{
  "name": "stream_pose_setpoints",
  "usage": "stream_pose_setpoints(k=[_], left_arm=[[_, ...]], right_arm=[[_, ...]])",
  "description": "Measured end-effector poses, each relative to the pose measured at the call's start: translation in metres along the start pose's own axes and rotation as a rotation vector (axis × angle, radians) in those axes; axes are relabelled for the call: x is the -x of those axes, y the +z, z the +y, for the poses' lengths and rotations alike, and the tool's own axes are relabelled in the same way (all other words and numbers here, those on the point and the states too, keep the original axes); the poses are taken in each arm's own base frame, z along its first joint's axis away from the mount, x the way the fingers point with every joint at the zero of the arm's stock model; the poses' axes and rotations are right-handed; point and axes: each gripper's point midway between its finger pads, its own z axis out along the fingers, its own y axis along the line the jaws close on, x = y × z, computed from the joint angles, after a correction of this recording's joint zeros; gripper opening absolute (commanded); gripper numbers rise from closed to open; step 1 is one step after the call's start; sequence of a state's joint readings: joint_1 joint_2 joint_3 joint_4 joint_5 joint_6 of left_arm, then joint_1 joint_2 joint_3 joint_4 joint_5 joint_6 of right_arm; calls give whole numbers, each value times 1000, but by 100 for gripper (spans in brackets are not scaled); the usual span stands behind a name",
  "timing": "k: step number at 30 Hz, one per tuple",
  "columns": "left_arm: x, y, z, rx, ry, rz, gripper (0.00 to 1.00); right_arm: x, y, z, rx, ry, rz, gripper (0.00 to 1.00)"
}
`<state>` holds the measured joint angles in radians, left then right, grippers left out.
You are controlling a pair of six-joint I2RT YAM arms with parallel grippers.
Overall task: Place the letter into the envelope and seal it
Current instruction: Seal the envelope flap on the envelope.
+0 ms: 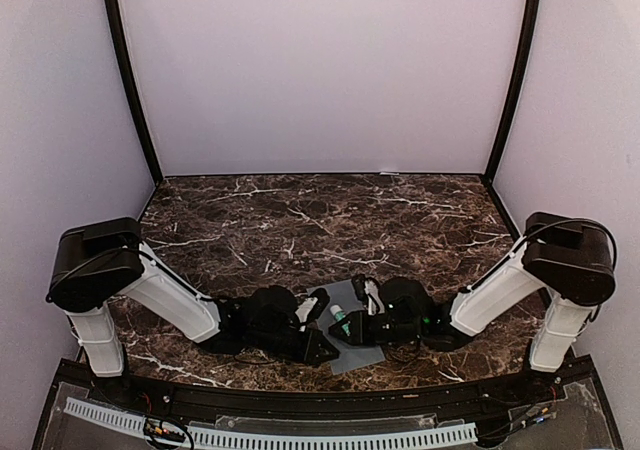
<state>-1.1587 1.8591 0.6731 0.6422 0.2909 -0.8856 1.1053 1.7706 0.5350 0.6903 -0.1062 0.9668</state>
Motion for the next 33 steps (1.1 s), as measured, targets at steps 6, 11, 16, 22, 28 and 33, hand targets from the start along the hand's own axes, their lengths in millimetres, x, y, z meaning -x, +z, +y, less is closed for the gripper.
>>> stream_pose_setpoints(k=[6,11,16,22,28,33], left_arm=[[-1,-1,0,2,1,8,5],[-2,-2,0,3,1,11,5],[-3,-2,0,7,2,17,4],[-4,-3,0,8,4,22,4],[-5,-5,1,16,1,29,4],[-5,-5,1,22,-1,33,4]], right_arm=[[11,7,-2,-7,7,-18,0],[23,16,-2,-9,6,-35,0],[33,23,-3,-8,0,-46,0],[41,29,-3,-6,-9,-55,0],[41,28,-3,-1,-13,-49,0],[35,20,-6,0,-9,-41,0]])
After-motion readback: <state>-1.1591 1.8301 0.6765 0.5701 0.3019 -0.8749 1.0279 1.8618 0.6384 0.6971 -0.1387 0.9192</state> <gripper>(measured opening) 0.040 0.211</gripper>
